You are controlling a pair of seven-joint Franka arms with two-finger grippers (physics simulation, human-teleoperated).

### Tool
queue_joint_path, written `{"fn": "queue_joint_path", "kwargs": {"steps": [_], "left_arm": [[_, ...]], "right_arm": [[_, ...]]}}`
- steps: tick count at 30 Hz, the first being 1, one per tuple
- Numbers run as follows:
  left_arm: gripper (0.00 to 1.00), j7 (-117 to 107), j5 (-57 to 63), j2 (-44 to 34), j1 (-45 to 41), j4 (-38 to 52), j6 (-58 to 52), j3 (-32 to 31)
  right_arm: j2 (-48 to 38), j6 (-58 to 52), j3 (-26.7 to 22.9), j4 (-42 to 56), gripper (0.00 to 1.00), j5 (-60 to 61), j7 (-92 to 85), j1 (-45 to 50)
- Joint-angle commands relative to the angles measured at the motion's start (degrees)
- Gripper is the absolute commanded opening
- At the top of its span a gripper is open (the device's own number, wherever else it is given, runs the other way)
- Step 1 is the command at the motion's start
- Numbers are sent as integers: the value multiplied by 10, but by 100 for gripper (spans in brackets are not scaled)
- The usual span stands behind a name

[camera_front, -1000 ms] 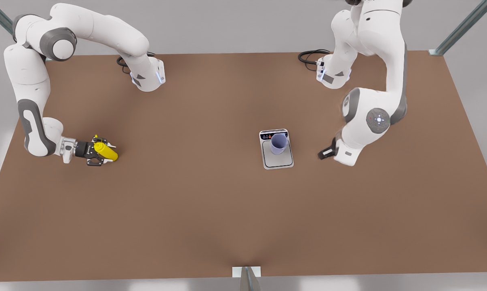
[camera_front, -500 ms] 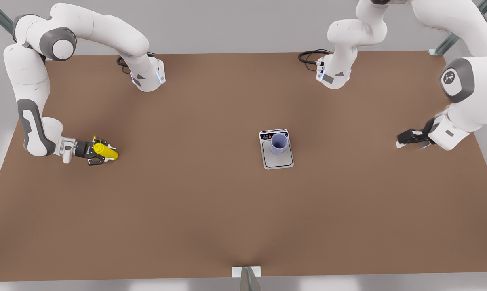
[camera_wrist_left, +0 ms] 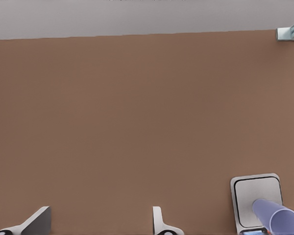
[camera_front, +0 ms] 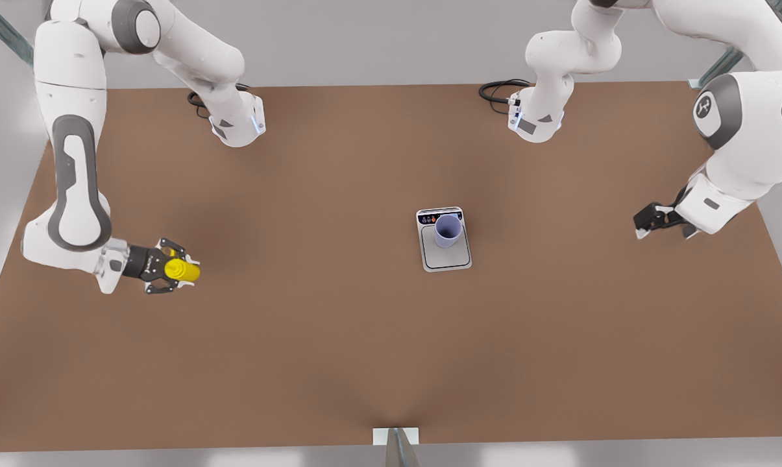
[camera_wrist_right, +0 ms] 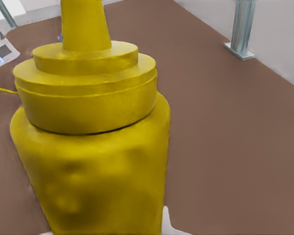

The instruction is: Move cup to the weight, pick up sauce bottle, pour sauce

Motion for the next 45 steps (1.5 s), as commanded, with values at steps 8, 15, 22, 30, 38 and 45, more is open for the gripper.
{"fn": "queue_joint_path", "kwargs": {"steps": [8, 15, 22, 30, 38, 45], "left_arm": [[100, -6, -3, 23, 2, 0, 9, 2], [100, -7, 0, 25, 2, 7, 9, 0], [100, -7, 1, 25, 2, 8, 10, 0], [100, -7, 2, 25, 2, 9, 17, 0], [100, -7, 2, 24, 2, 9, 18, 0], [100, 2, 4, 22, 3, 20, 15, 4]], "right_arm": [[-17, 254, -3, 28, 58, -32, 340, 305], [13, 341, -2, 68, 58, -312, 670, 455], [71, 308, -4, 137, 58, -551, 807, 566], [117, 75, 0, 229, 58, -734, 804, 618], [176, 22, 0, 280, 58, -835, 806, 660], [191, -1, -1, 284, 58, -877, 807, 669]]}}
